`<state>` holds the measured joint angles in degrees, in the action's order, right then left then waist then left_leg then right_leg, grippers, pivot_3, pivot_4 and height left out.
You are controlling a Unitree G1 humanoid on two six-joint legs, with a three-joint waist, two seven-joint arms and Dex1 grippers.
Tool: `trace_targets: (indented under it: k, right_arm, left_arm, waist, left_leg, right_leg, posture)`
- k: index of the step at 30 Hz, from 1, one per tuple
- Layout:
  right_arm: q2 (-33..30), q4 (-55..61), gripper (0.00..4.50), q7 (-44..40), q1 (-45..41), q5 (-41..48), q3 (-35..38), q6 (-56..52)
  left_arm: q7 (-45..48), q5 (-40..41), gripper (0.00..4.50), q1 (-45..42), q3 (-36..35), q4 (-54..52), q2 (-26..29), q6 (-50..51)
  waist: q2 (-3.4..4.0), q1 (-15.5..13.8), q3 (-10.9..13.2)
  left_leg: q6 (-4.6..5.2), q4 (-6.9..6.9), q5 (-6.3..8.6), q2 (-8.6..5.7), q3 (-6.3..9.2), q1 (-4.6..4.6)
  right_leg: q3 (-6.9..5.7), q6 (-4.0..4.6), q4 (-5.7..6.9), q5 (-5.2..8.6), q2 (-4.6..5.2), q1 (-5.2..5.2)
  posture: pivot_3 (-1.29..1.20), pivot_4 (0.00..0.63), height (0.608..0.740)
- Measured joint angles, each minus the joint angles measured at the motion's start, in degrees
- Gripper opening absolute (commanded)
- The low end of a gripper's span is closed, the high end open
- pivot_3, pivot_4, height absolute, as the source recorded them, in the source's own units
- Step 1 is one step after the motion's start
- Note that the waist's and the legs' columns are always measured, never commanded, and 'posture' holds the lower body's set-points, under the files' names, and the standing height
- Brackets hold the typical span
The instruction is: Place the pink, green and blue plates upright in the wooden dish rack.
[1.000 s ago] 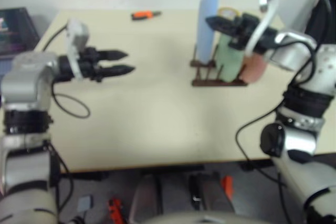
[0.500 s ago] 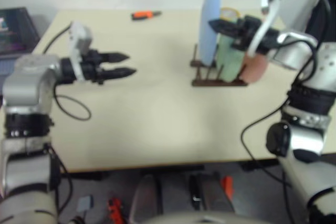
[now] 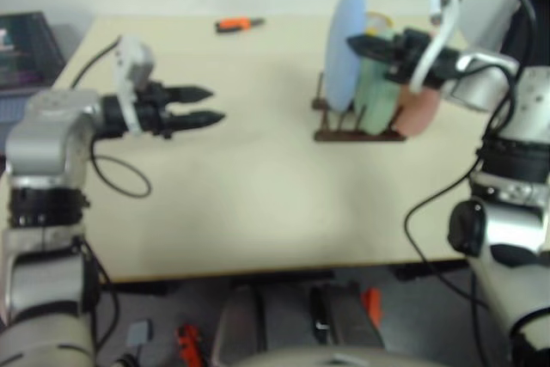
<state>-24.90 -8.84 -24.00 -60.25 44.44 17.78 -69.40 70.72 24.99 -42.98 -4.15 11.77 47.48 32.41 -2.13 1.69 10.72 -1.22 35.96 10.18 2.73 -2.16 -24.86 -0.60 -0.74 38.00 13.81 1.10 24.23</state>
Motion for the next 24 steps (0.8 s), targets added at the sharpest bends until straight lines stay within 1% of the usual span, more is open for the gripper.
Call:
trace_targets:
  k: [2,15,24]
  right_arm:
    - [-0.4,-0.3,2.03,-0.6,0.0,-0.5,-0.4,0.3]
    - [-1.1,-0.1,2.03,-2.1,0.0,-0.9,-1.7,2.5]
    - [-5.1,2.7,2.03,-3.7,0.3,-7.4,-8.1,8.2]
  left_arm:
    - [-0.1,0.1,3.01,0.1,0.0,-0.1,0.0,0.1]
    - [-0.3,0.1,3.01,0.6,0.0,-0.6,-0.6,0.7]
    - [-0.3,0.1,3.01,0.6,0.0,-0.6,-0.7,0.8]
  waist:
    - [0.00,0.0,0.0]
    - [0.01,0.0,0.0]
    - [0.01,0.0,0.0]
  left_leg:
    - [0.00,0.00,0.00,0.00,0.00,0.00]
    - [0.00,0.00,0.00,0.00,0.01,0.00]
    - [0.00,-0.01,0.00,0.00,0.00,0.00]
  right_leg:
    - [0.01,0.00,0.01,0.00,0.00,0.01]
    - [0.00,0.00,0.00,0.00,0.00,0.01]
    - [0.00,0.00,-0.01,0.01,0.00,0.01]
  posture:
    - [0.00,0.150,0.740]
    - [0.00,0.150,0.740]
    - [0.00,0.150,0.740]
